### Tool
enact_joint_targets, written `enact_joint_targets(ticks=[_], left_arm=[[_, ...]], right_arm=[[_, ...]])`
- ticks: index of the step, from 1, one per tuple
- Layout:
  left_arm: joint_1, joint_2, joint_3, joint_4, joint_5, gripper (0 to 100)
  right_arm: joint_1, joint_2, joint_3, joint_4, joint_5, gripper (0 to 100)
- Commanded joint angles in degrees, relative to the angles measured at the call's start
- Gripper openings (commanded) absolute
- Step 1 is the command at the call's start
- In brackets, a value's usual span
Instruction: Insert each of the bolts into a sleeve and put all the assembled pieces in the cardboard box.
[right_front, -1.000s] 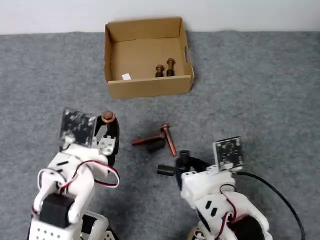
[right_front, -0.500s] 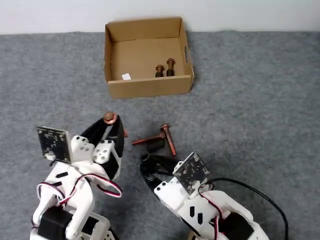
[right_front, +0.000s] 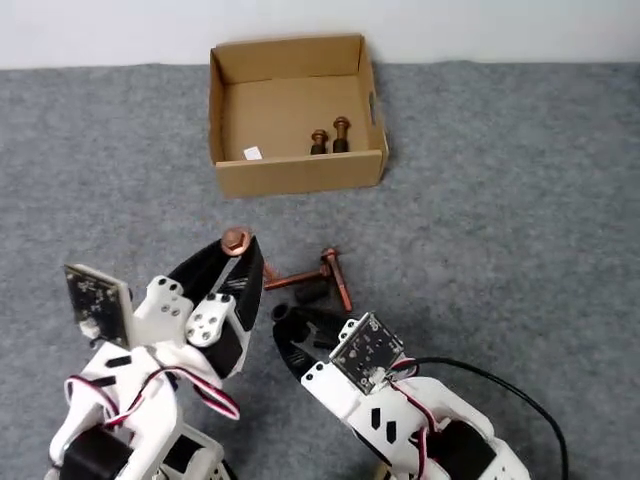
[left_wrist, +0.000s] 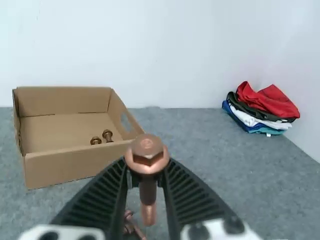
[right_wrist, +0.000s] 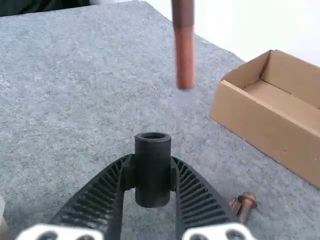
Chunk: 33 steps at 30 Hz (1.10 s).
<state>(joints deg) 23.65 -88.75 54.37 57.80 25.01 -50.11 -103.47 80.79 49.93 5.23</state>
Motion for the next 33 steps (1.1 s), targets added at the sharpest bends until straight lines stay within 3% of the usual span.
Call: enact_joint_targets(ticks=[1,8,13,33], left_arm=[[0.26,-0.09,-4.44,2.90,0.53,0],[0.70,-0.09,-4.97,4.75,0.53,0],[4.84,0.00,-4.70,4.84,0.53,0],[4.84,0.00,-2.33,4.84,0.44,0]], right_arm=[[-0.48,-0.13,-0.53,-3.30,0.62,0.8],[-0.48,-0.31,0.53,-5.32,3.78,0.8],[-0.48,0.04,0.88,-7.87,4.13,0.8],[3.65,-0.40,0.62,-9.10,4.22,0.8]])
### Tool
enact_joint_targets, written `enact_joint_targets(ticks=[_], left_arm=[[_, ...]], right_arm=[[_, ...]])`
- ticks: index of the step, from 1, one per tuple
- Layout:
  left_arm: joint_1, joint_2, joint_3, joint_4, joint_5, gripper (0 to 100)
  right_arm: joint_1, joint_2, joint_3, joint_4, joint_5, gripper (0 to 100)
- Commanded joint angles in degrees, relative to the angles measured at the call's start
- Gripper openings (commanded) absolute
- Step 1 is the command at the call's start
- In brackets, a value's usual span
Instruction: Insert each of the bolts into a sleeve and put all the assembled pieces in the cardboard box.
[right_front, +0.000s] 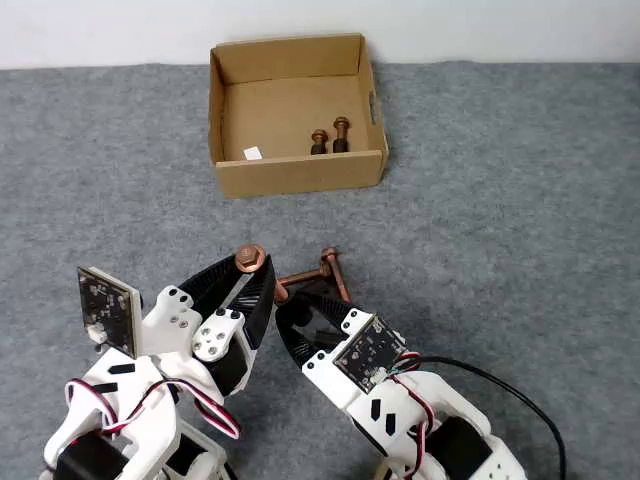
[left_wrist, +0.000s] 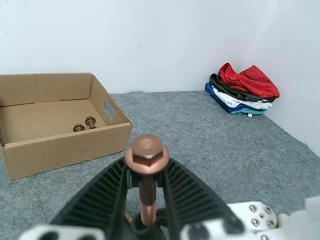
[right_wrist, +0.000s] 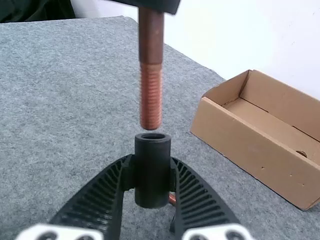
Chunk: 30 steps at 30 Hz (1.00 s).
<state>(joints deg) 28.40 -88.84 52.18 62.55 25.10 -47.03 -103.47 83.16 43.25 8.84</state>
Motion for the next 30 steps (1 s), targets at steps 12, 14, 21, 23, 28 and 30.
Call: enact_joint_targets(ticks=[12,14,21,23,28,30], left_arm=[[-2.46,0.00,3.74,-3.25,0.26,0],[-2.46,0.00,4.88,-3.08,0.35,0],[0.26,0.00,5.76,-0.62,0.26,0],[2.73,0.09,5.85,2.73,0.18,0],[5.89,0.09,6.99,7.82,-3.87,0],[6.15,0.09,8.66,7.91,-3.96,1]], right_arm=[[0.48,-0.22,-1.85,-5.23,0.62,0.8],[0.48,-0.22,-1.85,-5.23,0.62,0.8],[0.48,-0.22,-1.58,-5.23,0.62,0.8],[0.48,-0.22,-1.58,-5.23,0.62,0.8],[0.48,-0.22,-1.76,-5.32,0.62,0.8],[0.48,-0.22,-1.67,-5.32,0.62,0.8]])
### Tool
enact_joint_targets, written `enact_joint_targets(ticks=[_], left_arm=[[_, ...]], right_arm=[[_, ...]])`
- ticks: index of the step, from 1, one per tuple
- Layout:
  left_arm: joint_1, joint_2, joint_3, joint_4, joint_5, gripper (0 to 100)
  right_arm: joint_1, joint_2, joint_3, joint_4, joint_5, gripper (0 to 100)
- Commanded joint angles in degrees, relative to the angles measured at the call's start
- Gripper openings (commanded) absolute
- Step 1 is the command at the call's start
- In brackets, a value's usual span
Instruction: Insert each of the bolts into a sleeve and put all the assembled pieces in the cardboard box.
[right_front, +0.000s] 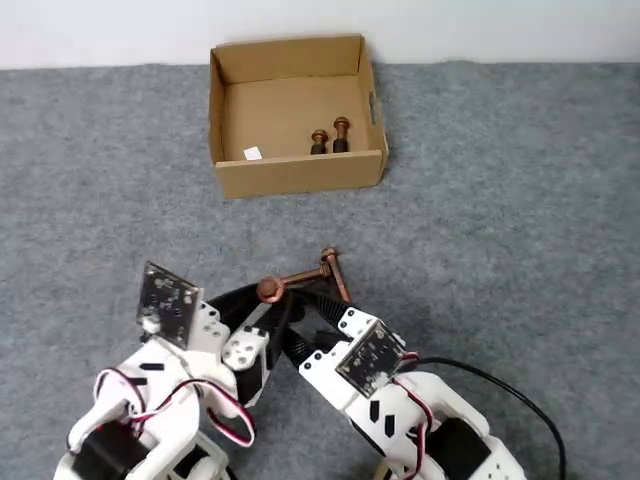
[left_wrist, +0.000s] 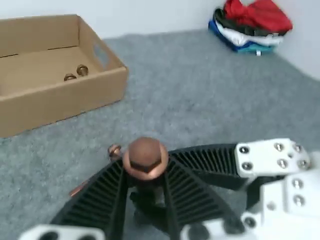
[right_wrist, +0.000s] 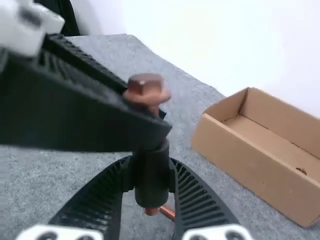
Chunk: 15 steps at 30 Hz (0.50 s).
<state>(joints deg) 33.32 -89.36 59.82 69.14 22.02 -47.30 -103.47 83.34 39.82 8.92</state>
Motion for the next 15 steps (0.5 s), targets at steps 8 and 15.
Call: enact_joint_targets(ticks=[8,15], left_arm=[[0.70,0.62,1.80,1.58,-1.23,14],[-3.34,0.62,-4.53,2.02,-2.90,16]], right_arm=[[0.75,-0.22,-1.58,-1.89,0.53,0.8],[0.75,-0.22,-1.49,-1.71,0.53,0.8]])
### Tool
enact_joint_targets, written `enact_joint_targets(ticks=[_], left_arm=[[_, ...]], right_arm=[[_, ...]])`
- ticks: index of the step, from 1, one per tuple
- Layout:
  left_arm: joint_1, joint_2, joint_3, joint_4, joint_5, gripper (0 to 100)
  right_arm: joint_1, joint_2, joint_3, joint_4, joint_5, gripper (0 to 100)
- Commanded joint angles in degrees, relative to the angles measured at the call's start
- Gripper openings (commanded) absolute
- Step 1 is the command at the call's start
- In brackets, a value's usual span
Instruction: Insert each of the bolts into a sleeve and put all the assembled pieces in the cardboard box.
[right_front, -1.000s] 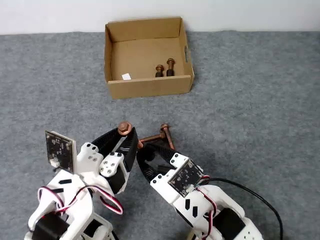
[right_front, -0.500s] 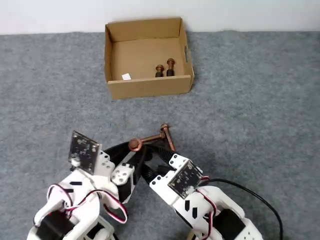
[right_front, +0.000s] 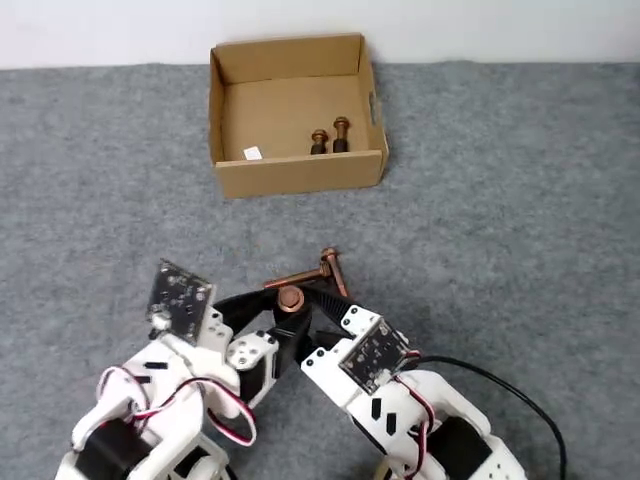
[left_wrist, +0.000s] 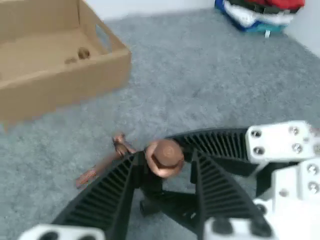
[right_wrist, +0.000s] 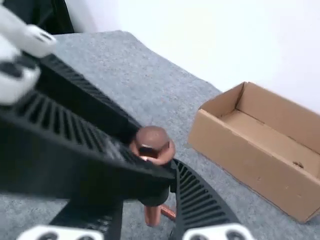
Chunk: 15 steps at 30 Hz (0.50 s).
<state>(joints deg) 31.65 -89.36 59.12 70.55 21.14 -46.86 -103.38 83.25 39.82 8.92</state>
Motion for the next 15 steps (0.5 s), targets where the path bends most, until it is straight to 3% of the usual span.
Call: enact_joint_targets(ticks=[1,8,13,15], left_arm=[[-2.29,0.62,-4.44,1.14,-2.64,16],[-7.65,0.62,-10.51,1.85,-3.25,16],[-15.47,0.09,-9.01,1.41,-7.82,0],[-19.87,0.09,-6.20,1.41,-10.64,1]], right_arm=[[0.31,-0.31,-1.05,-1.80,0.53,0.8],[0.66,-0.31,-0.26,-1.36,0.53,0.8],[3.82,-0.04,-0.18,-1.10,-0.44,0.8],[7.78,-0.04,-0.26,0.92,-2.73,0.8]])
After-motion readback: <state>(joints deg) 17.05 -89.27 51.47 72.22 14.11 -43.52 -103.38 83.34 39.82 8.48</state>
